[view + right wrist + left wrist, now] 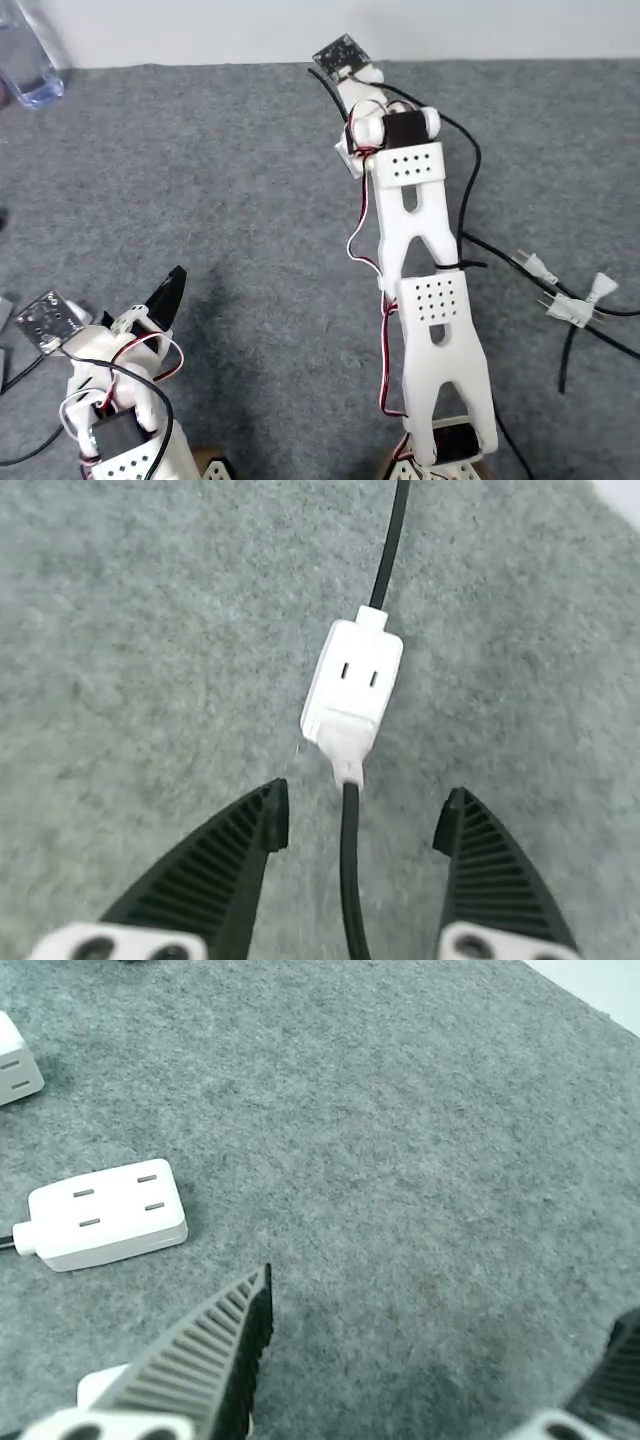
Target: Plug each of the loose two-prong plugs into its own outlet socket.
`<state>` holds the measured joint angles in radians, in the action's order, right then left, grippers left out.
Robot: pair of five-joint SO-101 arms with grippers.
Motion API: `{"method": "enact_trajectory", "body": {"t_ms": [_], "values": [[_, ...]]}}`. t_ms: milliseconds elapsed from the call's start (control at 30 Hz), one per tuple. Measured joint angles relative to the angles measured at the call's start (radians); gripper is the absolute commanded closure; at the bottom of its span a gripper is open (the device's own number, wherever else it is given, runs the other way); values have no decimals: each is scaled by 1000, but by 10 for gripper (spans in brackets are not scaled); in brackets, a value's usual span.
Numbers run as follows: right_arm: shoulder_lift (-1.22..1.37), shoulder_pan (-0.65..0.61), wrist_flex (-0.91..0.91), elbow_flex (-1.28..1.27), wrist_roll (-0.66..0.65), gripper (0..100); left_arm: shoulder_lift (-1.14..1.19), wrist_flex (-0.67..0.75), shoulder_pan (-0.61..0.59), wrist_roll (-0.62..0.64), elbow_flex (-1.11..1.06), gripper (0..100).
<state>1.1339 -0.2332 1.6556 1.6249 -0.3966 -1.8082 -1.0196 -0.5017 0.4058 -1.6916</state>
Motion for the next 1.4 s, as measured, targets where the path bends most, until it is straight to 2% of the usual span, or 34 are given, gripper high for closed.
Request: {"method": "enact_trajectory", "body": {"t_ms": [233,1033,1400], "values": [[-160,0,98,0,0,778,0,0,0,0,0,524],[-548,-14,101,2,0,779,0,0,0,0,0,524],[-804,-14,101,2,0,779,0,0,0,0,0,524]]}}
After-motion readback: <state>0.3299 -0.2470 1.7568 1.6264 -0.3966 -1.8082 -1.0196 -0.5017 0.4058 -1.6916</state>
